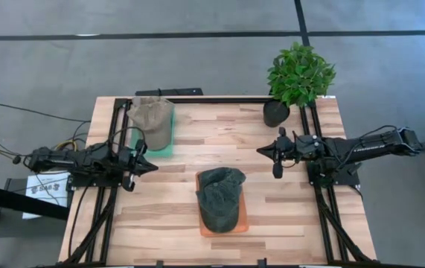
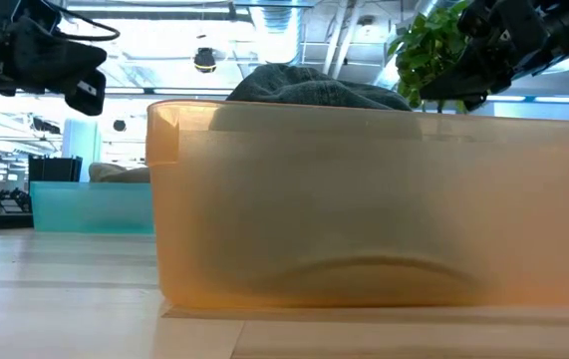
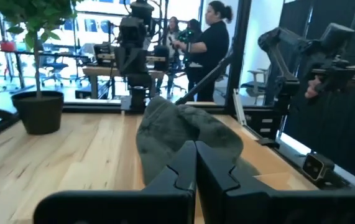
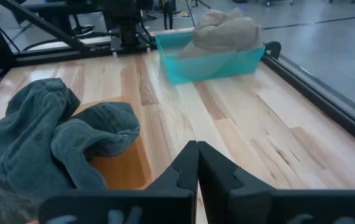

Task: Pick & Place hat
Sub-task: Return to Home Position

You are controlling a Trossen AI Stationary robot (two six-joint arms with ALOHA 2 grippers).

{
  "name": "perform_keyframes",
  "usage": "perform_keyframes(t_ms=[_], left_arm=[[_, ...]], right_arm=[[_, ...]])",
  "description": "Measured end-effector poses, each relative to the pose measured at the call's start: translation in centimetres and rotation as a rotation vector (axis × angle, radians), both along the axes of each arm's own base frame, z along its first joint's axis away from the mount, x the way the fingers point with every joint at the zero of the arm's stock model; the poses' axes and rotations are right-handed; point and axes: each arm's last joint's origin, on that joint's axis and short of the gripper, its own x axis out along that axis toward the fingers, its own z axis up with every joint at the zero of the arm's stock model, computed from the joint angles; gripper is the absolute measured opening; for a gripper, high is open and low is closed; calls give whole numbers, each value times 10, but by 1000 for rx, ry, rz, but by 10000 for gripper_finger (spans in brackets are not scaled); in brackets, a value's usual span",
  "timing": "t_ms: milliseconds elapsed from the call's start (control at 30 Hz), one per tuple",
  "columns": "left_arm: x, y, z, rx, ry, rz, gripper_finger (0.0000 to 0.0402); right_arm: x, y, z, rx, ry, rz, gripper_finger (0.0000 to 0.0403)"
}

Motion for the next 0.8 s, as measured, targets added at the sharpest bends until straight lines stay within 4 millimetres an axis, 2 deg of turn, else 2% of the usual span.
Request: perform_keyframes(t_ms=[200,467,600,800], left_arm=[[1,0,-1,-32,17,-3,0],[1,0,-1,-36,25,2,0],[1,0,-1,-36,25,4,0],[1,0,-1,-36,25,4,0]], right_arm=[[-3,2,-1,20,19,35,0],[-19,8,-3,13,83,98,0],[-28,11,-5,-39,26,159,0],[-43,8,-25,-25,-94,188,0]])
